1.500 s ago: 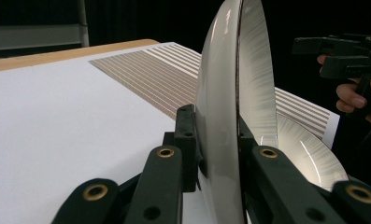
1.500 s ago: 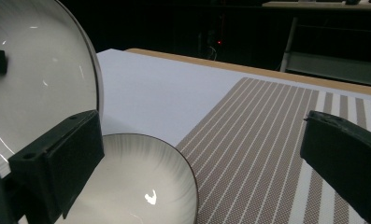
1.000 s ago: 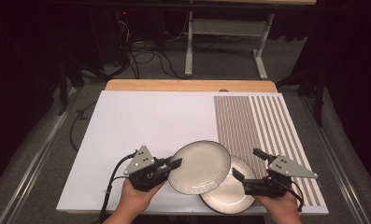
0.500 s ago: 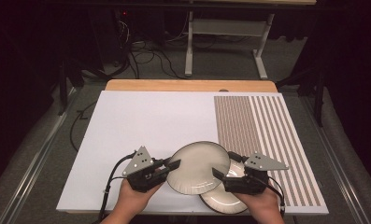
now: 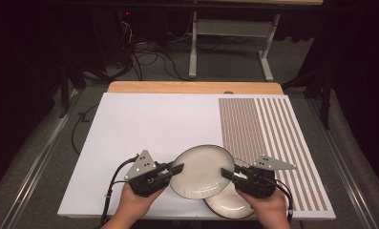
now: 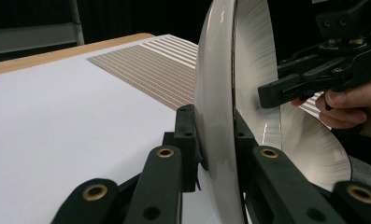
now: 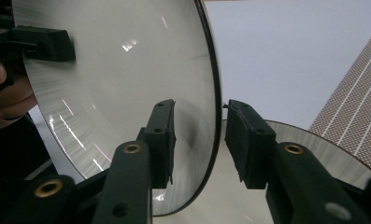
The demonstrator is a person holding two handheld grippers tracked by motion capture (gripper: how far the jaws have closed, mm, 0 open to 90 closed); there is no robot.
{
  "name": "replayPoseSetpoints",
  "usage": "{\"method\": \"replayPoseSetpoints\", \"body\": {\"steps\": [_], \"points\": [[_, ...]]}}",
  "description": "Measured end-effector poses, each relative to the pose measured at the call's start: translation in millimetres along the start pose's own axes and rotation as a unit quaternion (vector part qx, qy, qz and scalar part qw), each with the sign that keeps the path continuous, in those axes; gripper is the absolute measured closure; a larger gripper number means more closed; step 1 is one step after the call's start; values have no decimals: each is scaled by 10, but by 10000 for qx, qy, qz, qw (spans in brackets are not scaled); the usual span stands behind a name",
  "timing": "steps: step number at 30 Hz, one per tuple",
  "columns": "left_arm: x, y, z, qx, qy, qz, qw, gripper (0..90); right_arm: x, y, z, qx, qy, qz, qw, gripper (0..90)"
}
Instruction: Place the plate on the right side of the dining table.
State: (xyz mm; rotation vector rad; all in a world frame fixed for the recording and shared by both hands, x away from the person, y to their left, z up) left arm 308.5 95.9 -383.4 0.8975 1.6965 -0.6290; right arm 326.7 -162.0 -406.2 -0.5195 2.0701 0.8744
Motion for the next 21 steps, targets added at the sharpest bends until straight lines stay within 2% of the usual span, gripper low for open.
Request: {"method": "replayPoseSetpoints", "body": {"steps": [7, 10, 13, 16, 21], "points": [[11, 9, -4, 8, 11, -62, 10000, 794, 14, 12, -3, -17, 17, 13, 10000, 724], [14, 14, -3, 12, 12, -92, 10000, 794, 25, 10, -3, 93, 38, 91, 9999, 791], [14, 16, -4, 29, 14, -139, 9999, 795, 20, 6, -8, 147, 38, 87, 9998, 821], [2, -2, -12, 22, 34, -207, 9998, 800, 19, -6, -25, 20, 30, 244, 9997, 844], [-9, -1, -6, 28, 47, -347, 9994, 805, 22, 8, -60, 0, 1, 208, 9998, 854]]}}
Point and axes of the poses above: each handheld gripper's, and its own axes: z roughly forward along the jaws, x roughly out of its underside, y roughly to its left, the point moved 5 cm from there along z, roughly forward along the jaws, and after that the axes turned 9 degrees about z, right-handed, at the moved point
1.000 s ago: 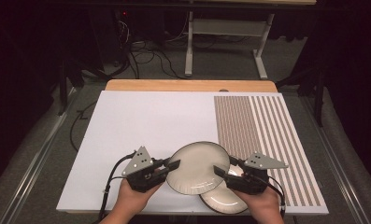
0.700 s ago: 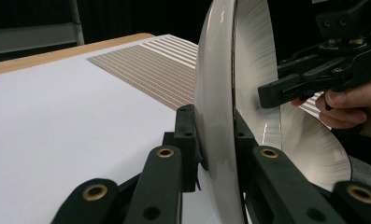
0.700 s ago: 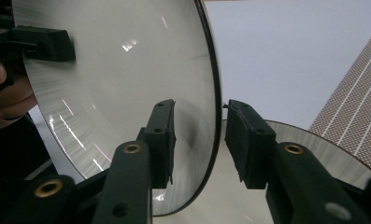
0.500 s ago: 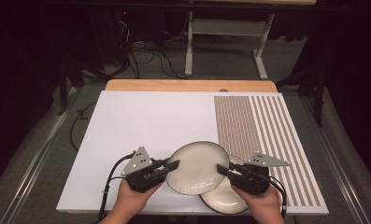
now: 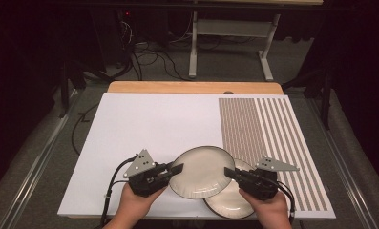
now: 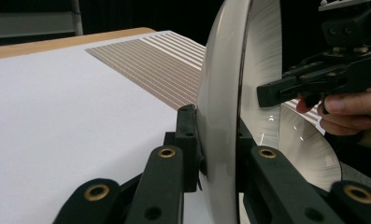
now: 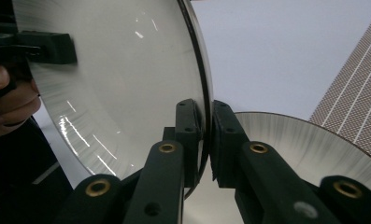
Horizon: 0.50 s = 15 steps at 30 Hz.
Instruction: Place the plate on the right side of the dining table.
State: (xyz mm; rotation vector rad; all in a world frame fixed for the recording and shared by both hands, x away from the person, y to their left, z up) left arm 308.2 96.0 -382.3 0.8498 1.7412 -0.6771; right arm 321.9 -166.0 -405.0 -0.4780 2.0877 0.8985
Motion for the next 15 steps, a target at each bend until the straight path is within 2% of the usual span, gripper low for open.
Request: {"method": "replayPoseSetpoints", "body": {"steps": [5, 9, 12, 15], "points": [[-34, -25, 27, -44, 15, 39, 10000, 806, -31, 8, -58, 74, -110, -131, 9998, 856], [-70, -29, 67, -65, -33, -105, 9999, 803, -64, 4, -119, 110, -212, -222, 9995, 861], [-93, -23, 106, -14, -61, -189, 9998, 798, -103, -6, -184, 138, -302, -326, 9989, 868], [-145, -18, 150, 83, -60, -183, 9998, 800, -140, -16, -241, 201, -359, -381, 9984, 869]]}}
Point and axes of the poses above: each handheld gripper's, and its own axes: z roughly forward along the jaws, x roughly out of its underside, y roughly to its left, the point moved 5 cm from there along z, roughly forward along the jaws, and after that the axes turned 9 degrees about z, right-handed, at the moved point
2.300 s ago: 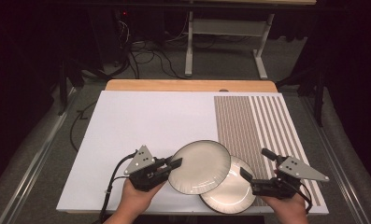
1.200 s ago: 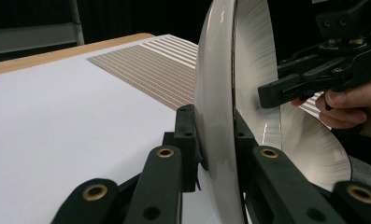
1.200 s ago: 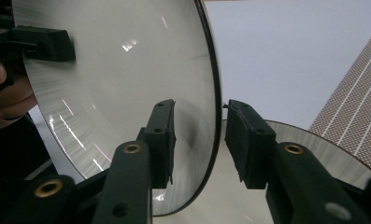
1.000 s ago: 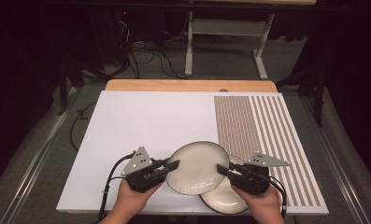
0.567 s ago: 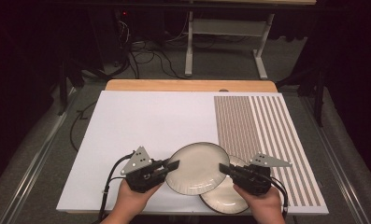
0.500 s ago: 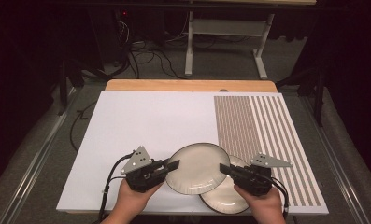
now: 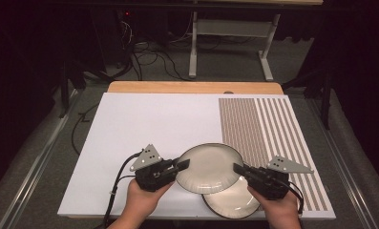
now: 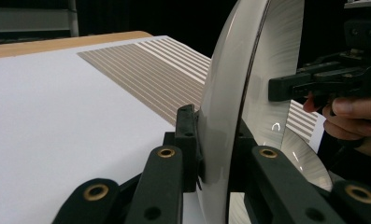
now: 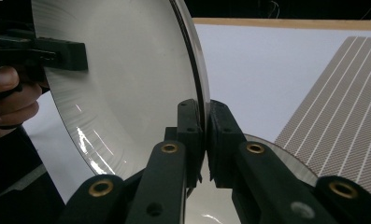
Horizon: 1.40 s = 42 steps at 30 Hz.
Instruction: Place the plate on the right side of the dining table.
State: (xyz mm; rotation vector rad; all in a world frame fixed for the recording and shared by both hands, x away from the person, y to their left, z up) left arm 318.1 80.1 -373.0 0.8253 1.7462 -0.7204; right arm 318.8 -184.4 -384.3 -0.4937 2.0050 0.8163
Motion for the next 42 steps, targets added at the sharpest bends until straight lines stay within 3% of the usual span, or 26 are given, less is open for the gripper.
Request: {"method": "replayPoseSetpoints", "body": {"steps": [7, 10, 23, 42], "points": [[-121, -20, 97, -5, 120, 205, 9997, 803, -105, -38, -85, 173, -101, -148, 9997, 867], [-213, -24, 204, -29, 242, 302, 9992, 805, -205, -130, -148, 259, -212, -197, 9992, 865], [-350, 1, 584, -36, 376, 253, 9990, 802, -345, -430, -255, 449, -445, -162, 9979, 865], [-580, -86, 1267, 2, 592, 384, 9975, 783, -413, -894, -583, 1069, -715, -12, 9917, 860]]}}
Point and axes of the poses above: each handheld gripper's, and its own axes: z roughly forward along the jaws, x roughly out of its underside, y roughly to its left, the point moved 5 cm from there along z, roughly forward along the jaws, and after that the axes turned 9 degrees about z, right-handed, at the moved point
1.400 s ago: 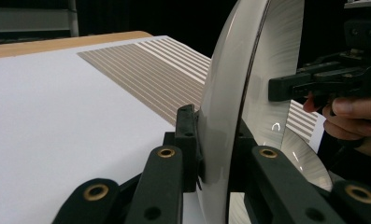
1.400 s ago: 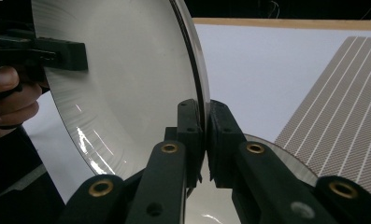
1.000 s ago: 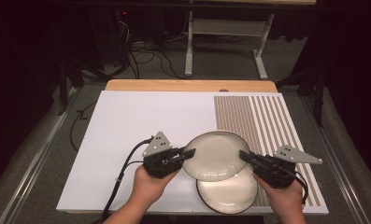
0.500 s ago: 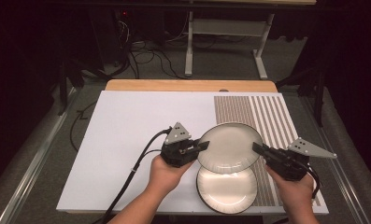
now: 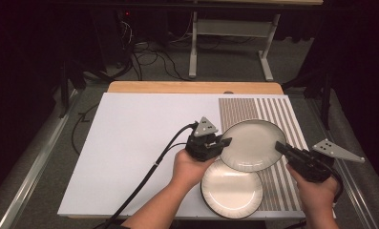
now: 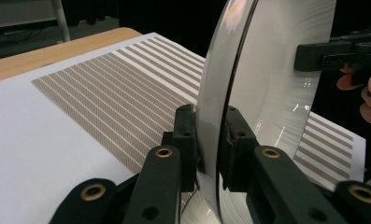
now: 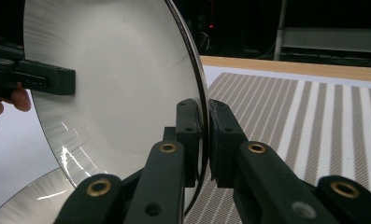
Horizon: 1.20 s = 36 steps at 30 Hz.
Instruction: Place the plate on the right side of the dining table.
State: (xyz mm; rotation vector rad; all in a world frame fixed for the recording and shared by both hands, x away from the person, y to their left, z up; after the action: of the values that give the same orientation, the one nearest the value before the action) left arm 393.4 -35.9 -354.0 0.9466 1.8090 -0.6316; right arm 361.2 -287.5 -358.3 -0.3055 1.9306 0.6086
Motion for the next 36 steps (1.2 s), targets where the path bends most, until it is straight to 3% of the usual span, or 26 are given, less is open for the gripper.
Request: {"method": "replayPoseSetpoints", "body": {"steps": [10, 16, 25, 36], "points": [[-161, -22, 327, 38, -18, 118, 9999, 769, -65, -236, -107, 305, -171, 57, 9994, 862], [-188, -26, 540, 75, 50, 91, 9999, 763, -65, -394, -142, 526, -181, 123, 9984, 860], [-65, 42, 788, 139, 212, 2, 9997, 741, 16, -526, -96, 712, -46, 80, 9974, 867], [87, 65, 937, 116, 528, -35, 9985, 730, 168, -627, 0, 804, 187, 177, 9964, 867]]}}
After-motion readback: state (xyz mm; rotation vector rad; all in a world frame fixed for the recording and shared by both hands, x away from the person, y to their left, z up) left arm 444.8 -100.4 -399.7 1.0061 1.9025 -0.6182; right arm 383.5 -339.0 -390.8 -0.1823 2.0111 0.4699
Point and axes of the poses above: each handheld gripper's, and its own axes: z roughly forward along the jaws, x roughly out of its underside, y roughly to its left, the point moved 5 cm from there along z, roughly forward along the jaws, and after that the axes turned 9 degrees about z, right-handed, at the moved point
